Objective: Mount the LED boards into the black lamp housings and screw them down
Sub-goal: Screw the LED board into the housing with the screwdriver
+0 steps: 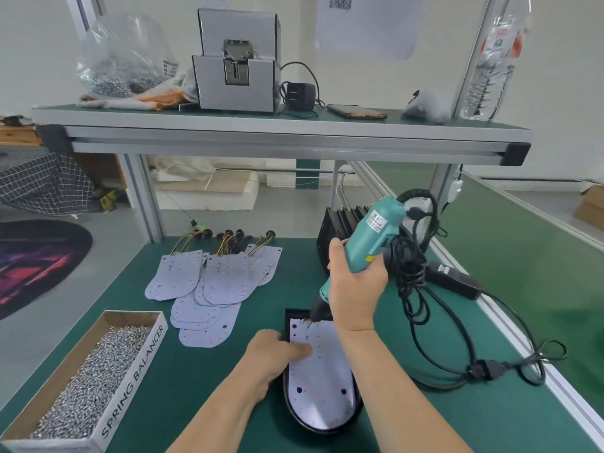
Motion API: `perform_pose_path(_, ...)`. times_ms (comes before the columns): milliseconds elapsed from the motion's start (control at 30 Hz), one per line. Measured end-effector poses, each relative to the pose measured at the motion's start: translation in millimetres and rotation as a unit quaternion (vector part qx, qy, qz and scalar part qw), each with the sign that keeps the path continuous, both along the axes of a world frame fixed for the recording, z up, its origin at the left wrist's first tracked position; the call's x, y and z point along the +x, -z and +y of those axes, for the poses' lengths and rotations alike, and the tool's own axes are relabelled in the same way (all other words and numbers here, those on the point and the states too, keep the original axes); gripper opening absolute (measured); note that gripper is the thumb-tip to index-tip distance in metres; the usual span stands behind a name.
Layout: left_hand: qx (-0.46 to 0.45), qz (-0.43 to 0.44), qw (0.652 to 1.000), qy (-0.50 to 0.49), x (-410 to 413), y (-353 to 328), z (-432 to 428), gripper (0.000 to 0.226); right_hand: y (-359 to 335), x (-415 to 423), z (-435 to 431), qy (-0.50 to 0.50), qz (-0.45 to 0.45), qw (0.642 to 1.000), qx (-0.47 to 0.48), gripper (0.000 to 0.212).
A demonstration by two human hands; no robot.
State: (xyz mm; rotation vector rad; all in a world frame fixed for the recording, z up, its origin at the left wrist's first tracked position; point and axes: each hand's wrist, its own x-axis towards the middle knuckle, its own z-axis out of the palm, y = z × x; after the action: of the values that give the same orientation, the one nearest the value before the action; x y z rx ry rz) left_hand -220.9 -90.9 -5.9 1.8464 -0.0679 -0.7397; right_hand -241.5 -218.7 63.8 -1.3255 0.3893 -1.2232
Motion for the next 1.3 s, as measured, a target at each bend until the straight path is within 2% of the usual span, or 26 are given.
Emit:
perform_pose_path(100,-0.033,0.006,0.999,-0.015,-2,4,-6,0.015,6,7,2,0.007,0.023,1.0,-0.014,0.025)
perform_pose_path(400,-0.054,0.016,0.998,-0.012,4,11,-6,0.015,15,23,12,0.005,0.042,0.998,-0.043,0.038)
perform_pose_path(667,-0.049,0.025,0.998,-0.018,6,8,-6,0.01,20,25,13,0.008,0.046,0.997,-0.064,0.034)
perform_pose_path(900,-0.042,0.027,0.998,-0.024,5,9,-7,0.016,22,28,14,0.002,0.058,0.995,-0.087,0.029)
perform_pose_path(1300,-0.065,0.027,0.997,-0.021,13,26,-9,0.019,29,37,15,-0.05,0.095,0.992,-0.067,0.027)
